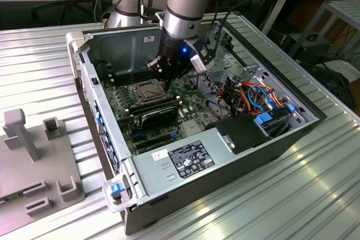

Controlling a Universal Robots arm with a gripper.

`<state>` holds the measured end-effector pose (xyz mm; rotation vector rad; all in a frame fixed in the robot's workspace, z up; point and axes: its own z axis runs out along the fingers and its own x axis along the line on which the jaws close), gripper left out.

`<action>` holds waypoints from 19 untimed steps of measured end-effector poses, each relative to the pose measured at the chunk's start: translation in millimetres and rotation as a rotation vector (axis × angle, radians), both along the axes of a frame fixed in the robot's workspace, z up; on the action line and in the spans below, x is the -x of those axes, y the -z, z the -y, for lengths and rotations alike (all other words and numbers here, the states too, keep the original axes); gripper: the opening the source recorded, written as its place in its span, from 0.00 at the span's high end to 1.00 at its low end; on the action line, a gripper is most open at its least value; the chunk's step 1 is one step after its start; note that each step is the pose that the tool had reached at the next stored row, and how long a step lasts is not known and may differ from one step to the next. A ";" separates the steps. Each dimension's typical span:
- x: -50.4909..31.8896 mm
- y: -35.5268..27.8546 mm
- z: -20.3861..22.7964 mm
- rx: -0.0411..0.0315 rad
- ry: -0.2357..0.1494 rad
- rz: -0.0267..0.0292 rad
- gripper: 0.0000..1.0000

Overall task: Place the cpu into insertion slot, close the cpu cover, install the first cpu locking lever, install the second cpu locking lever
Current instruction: 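Install the second cpu locking lever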

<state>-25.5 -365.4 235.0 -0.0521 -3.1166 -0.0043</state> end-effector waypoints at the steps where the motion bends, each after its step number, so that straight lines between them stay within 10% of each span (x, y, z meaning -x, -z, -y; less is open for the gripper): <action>1: -0.1 -1.4 0.7 0.0009 0.000 0.0001 0.89; 19: 30.3 -2.2 8.3 0.0089 0.000 0.0001 0.89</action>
